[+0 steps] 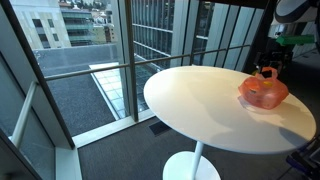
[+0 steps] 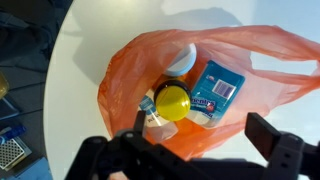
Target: Put the bottle into the carrier bag
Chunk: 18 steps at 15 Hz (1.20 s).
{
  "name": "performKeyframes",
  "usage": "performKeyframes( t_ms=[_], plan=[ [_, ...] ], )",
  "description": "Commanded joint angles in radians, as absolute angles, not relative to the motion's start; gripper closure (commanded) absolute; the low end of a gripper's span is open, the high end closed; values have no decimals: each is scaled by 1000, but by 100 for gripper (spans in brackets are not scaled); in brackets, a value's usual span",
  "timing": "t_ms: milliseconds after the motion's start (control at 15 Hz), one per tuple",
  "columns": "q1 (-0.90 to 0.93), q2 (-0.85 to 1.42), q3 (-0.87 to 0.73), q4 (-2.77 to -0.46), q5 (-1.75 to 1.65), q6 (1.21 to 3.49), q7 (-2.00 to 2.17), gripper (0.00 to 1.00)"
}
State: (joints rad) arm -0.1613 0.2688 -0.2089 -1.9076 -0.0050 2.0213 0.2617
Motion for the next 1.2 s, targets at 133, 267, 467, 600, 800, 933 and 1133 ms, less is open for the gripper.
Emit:
performKeyframes(
  t_ms=[133,267,467,600,800,933,1133],
  plan=[
    [-162,202,-158,-1880,38,1945,87,0],
    [-157,182,-144,-1876,45,1931,51,0],
    [-145,146,-131,-1886,35,1929,42,0],
    [-137,113,-122,-1901,36,1930,18,0],
    [-125,62,-110,-1919,36,1927,-26,0],
    [-118,25,-103,-1929,41,1914,-70,0],
    [-106,-16,-95,-1932,48,1871,-128,0]
  ],
)
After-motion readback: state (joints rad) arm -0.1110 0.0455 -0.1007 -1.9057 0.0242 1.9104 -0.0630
